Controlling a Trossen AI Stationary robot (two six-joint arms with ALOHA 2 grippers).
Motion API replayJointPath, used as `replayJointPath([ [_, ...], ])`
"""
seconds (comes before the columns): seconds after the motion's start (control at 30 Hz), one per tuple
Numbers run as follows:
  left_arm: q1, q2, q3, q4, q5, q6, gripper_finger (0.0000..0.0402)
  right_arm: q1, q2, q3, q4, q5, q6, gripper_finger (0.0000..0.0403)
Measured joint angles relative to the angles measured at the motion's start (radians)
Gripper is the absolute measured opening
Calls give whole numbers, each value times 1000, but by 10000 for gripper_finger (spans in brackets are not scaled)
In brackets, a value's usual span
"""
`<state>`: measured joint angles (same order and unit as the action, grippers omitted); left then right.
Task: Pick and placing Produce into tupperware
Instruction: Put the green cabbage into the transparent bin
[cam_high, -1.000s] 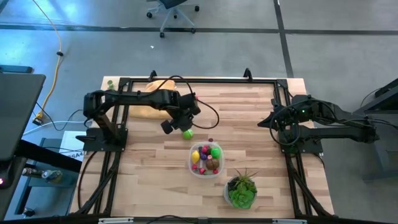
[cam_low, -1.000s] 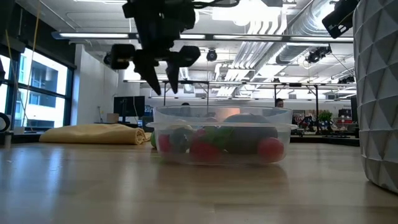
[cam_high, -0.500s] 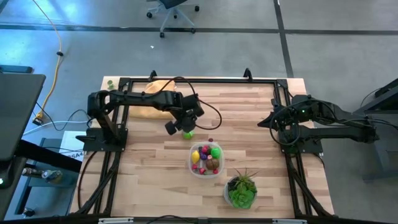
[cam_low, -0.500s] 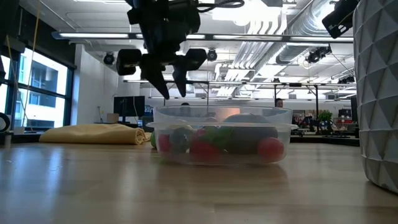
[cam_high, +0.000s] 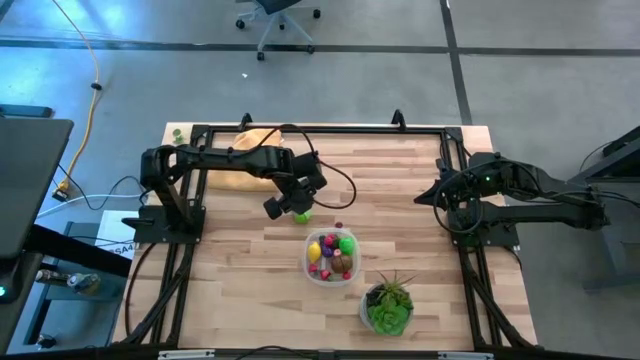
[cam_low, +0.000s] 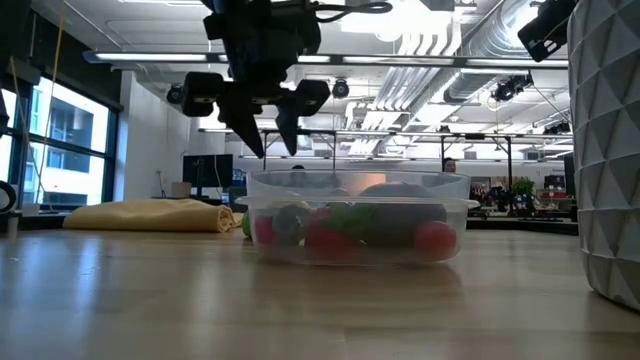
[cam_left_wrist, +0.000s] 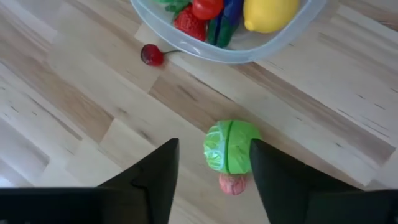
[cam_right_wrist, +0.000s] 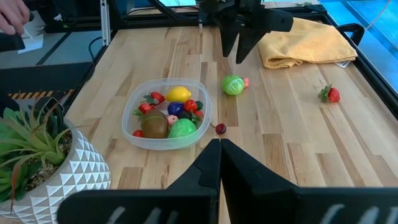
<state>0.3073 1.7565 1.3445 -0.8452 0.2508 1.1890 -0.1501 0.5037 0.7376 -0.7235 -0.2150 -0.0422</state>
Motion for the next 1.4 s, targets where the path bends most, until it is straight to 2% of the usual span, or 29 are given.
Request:
replayJointPath([
  [0.23, 0, 5, 1, 24, -3, -18, 257, 0, 0, 0, 0, 0, -1, 0],
  [0.4, 0, 42, 3, 6, 20, -14, 284, 0, 0, 0, 0, 0, 0, 0],
  [0.67, 0, 103, 3, -7, 12, 43, 289, 0, -1, 0, 0, 0, -1, 0],
  [1.4, 0, 195, 2, 19, -18, 63, 289, 0, 0, 0, 2, 0, -1, 0],
])
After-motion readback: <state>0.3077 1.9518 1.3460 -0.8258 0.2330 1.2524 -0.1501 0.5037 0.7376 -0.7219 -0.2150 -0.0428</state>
